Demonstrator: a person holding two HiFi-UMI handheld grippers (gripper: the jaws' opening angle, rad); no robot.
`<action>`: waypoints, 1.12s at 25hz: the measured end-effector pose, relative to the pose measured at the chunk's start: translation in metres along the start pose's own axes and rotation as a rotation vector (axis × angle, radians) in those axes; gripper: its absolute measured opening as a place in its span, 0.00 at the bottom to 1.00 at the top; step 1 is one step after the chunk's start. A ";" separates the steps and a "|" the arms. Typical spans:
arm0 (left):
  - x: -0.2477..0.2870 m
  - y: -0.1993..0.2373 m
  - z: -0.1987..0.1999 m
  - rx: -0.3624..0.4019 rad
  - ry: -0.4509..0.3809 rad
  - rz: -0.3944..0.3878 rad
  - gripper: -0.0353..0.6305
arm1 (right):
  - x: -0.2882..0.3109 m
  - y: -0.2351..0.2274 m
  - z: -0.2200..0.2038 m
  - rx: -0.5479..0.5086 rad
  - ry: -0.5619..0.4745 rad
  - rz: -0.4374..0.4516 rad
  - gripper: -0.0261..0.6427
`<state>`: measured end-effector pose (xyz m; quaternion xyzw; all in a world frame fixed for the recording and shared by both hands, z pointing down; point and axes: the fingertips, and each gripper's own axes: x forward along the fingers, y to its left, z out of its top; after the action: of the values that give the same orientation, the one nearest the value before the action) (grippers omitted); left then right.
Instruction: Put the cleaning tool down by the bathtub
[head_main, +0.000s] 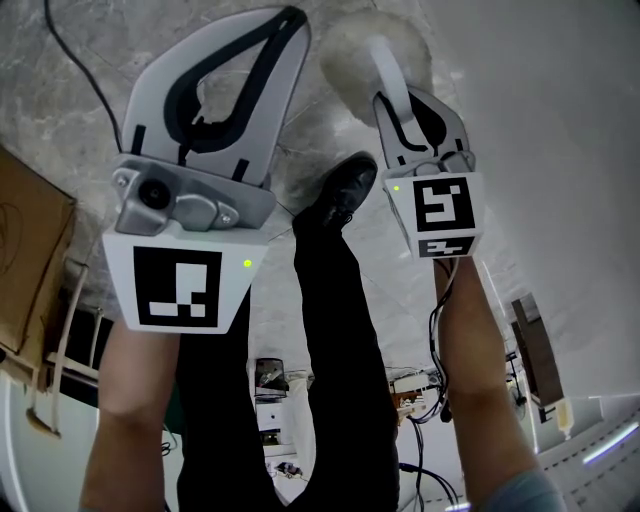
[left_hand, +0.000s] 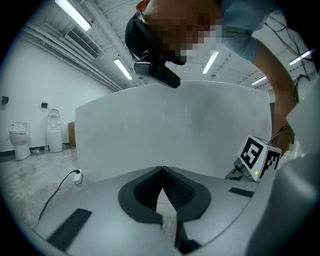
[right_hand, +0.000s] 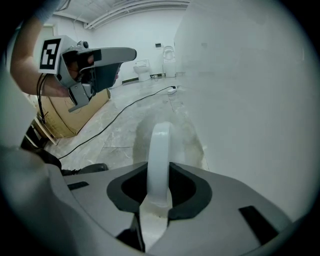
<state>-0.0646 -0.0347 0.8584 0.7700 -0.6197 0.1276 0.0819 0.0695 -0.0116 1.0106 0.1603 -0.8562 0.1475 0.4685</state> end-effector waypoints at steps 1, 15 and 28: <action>0.000 0.000 -0.001 0.001 0.002 -0.001 0.08 | 0.002 0.000 -0.001 0.001 0.002 0.001 0.19; -0.001 0.000 -0.008 0.003 0.020 0.009 0.08 | 0.026 -0.006 -0.010 -0.025 0.045 0.015 0.19; -0.003 0.004 -0.012 0.015 0.026 0.006 0.08 | 0.041 -0.010 -0.014 -0.019 0.053 -0.001 0.19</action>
<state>-0.0700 -0.0291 0.8691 0.7671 -0.6199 0.1425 0.0836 0.0633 -0.0202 1.0532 0.1521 -0.8447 0.1435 0.4927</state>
